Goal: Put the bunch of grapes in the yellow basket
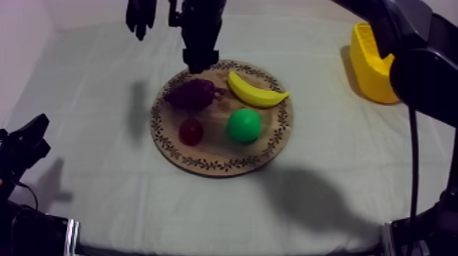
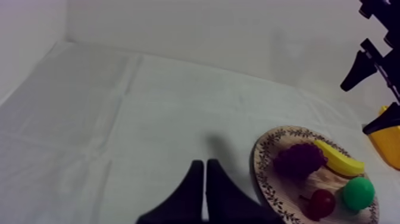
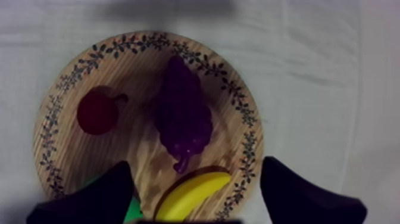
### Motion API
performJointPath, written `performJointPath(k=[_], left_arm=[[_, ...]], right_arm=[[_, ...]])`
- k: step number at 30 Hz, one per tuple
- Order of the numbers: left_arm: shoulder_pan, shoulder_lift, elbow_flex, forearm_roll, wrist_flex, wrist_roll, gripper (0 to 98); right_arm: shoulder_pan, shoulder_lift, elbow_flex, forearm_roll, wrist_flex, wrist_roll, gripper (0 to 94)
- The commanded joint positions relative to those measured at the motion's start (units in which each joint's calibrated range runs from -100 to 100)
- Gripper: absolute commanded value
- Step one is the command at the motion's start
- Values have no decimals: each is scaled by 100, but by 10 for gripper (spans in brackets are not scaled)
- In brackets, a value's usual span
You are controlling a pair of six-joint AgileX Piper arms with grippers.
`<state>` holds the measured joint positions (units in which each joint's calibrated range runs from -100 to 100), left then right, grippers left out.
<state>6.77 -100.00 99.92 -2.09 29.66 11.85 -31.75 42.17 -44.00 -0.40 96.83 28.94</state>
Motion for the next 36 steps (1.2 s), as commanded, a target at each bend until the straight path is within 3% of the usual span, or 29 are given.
performJointPath(k=[1, 36], left_arm=[[0, 0, -3, 2, 1, -1, 1], [0, 0, -3, 2, 1, -1, 1]], right_arm=[[7, 87, -5, 0, 27, 29, 624], [55, 2322, -1441, -133, 53, 258, 590]])
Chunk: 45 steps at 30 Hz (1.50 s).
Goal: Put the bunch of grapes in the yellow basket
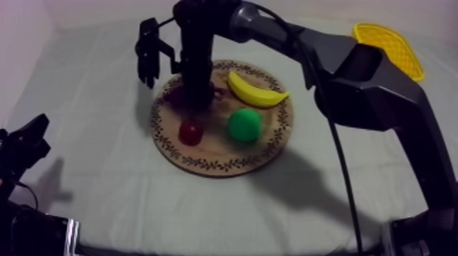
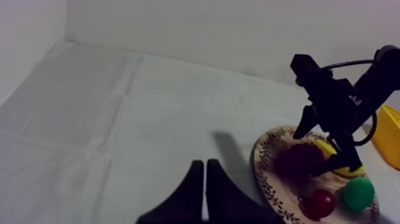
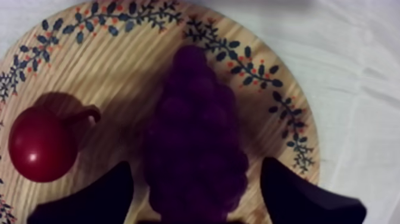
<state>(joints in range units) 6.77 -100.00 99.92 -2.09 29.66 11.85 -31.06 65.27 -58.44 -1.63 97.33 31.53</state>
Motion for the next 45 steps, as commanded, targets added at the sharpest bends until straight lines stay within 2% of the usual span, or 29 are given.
performJointPath(k=[1, 11, 16, 28, 39, 45], left_arm=[[0, 0, -3, 2, 1, -1, 1], [0, 0, -3, 2, 1, -1, 1], [0, 0, -3, 2, 1, -1, 1], [0, 0, -3, 2, 1, -1, 1], [0, 0, -3, 2, 1, -1, 1], [0, 0, -3, 2, 1, -1, 1]], right_arm=[[-19, 36, -4, -14, -5, -1, 582], [-58, 169, -21, -43, -56, 33, 438], [-33, 62, -16, 4, -77, 3, 404], [170, -1123, 487, 261, -278, -137, 401], [630, -2853, 1903, 733, -1101, -585, 412], [991, -3675, 2512, 862, -1398, -765, 414]])
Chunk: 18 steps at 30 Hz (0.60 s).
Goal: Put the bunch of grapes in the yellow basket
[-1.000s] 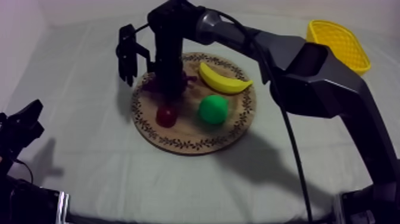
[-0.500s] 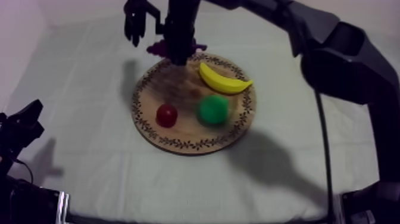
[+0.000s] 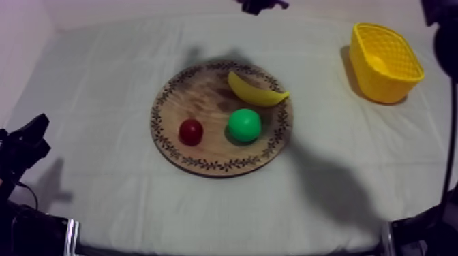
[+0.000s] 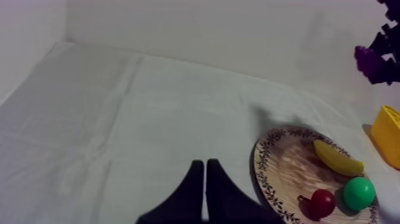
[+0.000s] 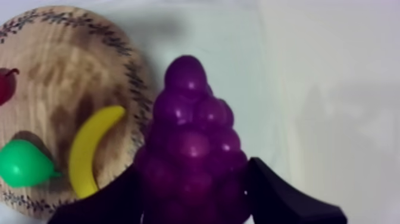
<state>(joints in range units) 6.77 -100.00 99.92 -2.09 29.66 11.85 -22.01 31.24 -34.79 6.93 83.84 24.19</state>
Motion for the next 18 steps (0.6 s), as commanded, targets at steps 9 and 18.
performJointPath(k=[9, 18], left_arm=[[0, 0, -3, 2, 1, -1, 1], [0, 0, -3, 2, 1, -1, 1]], right_arm=[[698, -1166, 602, 80, -300, -396, 424], [1338, -1809, 962, 93, -314, -865, 424]])
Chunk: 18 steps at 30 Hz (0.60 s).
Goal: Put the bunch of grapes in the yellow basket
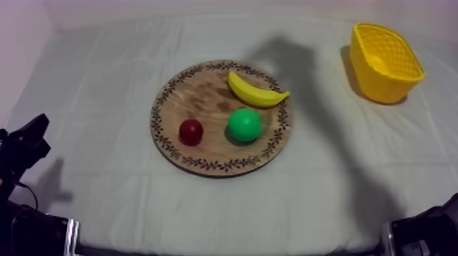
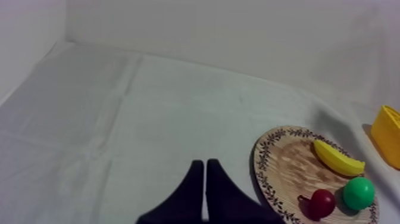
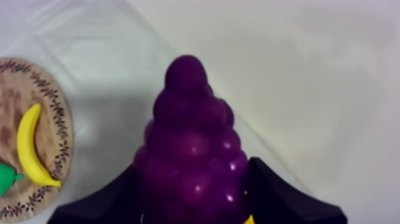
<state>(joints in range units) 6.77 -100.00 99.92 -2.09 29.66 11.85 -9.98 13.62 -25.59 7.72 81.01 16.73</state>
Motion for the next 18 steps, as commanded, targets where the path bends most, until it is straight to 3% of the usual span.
performJointPath(k=[1, 7, 18], left_arm=[[0, 0, -3, 2, 1, -1, 1], [0, 0, -3, 2, 1, -1, 1], [0, 0, -3, 2, 1, -1, 1]], right_arm=[[215, -98, 102, 23, -59, -180, 424], [671, -299, 553, 147, -337, -578, 421], [1244, -273, 1715, 679, -1197, -1579, 423]])
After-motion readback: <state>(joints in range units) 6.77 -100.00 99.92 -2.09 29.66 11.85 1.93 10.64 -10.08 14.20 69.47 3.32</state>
